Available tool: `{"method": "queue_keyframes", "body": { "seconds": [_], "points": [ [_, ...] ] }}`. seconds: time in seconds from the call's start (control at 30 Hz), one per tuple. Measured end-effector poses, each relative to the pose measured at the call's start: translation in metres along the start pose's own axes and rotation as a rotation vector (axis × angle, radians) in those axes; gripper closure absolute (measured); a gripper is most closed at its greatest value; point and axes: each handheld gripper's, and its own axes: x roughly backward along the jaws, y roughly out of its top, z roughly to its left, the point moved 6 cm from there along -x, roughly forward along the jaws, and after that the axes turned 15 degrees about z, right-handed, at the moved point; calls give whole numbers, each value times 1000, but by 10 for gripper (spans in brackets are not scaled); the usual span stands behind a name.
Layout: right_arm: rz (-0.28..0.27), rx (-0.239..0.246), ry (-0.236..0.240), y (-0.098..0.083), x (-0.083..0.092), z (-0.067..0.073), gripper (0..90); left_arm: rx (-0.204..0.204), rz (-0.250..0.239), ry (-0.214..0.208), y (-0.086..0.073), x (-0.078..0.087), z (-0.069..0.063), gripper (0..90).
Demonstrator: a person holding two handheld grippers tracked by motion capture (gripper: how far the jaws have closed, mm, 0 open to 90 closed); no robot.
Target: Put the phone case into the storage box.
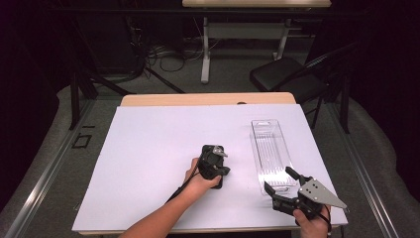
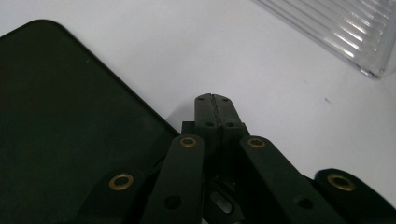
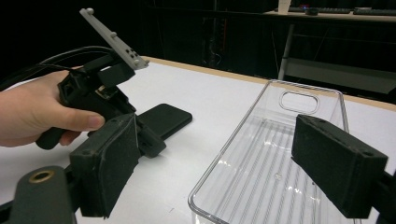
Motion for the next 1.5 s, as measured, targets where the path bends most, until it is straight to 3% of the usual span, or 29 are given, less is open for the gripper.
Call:
{"method": "queue_keyframes", "body": {
  "seconds": [0.93,1.23,1.5],
  "points": [
    [10,6,-2,-2,1,2,140,28,-4,53,-49,25,17,900],
    [9,5,-3,-2,2,1,140,62,-10,77,-61,33,33,900],
    [11,7,-5,-2,1,1,140,68,-12,71,-62,34,36,900]
  ]
}}
